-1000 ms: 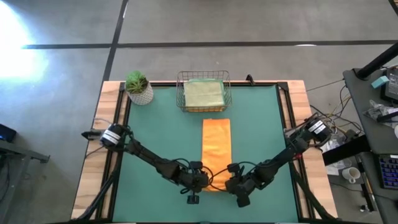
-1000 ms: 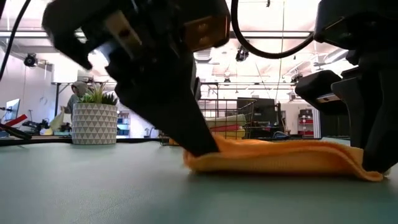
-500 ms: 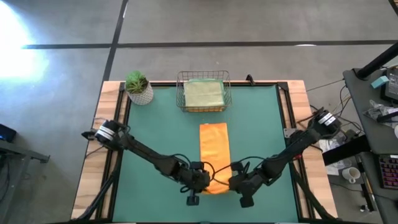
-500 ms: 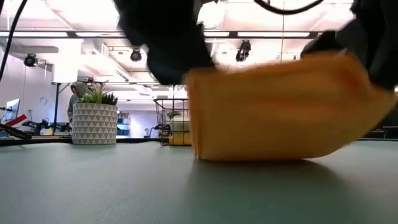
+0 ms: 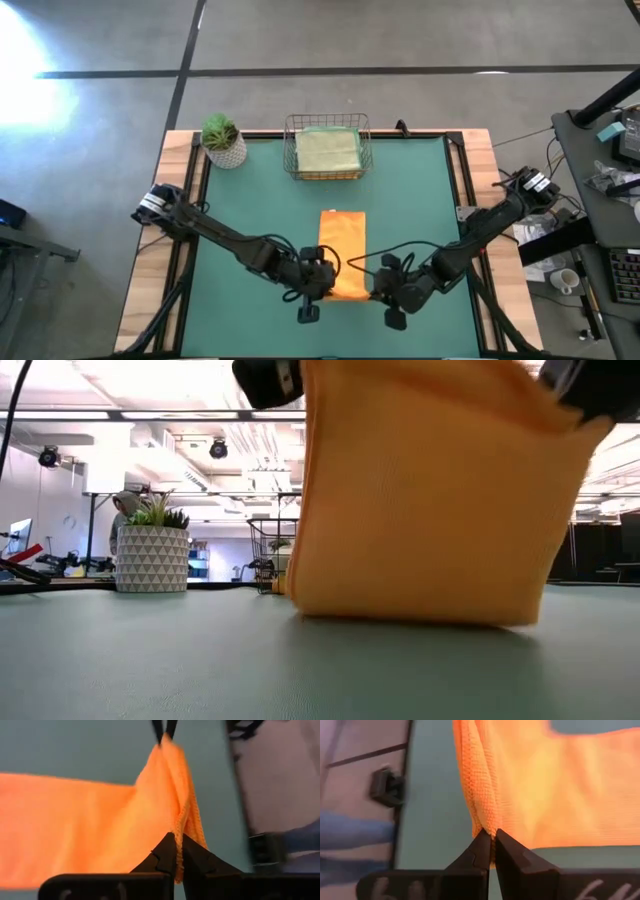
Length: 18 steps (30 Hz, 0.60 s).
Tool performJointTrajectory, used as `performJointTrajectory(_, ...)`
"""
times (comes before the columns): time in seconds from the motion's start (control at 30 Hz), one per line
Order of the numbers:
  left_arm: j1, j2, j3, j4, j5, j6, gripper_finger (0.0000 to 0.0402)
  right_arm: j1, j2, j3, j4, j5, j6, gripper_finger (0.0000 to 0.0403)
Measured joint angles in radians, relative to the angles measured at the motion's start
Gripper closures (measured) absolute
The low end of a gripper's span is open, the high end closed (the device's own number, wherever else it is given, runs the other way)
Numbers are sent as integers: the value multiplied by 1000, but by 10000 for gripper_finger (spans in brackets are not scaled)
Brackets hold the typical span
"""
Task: Fold microfiber towels
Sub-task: Fold the orange microfiber cloth
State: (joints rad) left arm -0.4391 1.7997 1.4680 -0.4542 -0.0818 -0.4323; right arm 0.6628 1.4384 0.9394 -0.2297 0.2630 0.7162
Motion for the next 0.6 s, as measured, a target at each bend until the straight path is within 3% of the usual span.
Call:
performJointTrajectory(0.27, 78, 8, -1, -161, -204, 58, 402, -126, -16, 0, -129, 109, -53, 394)
performJointTrajectory(0.6, 247, 20, -23, -194, -211, 106, 402, -364, -17, -1, -239, 111, -161, 394)
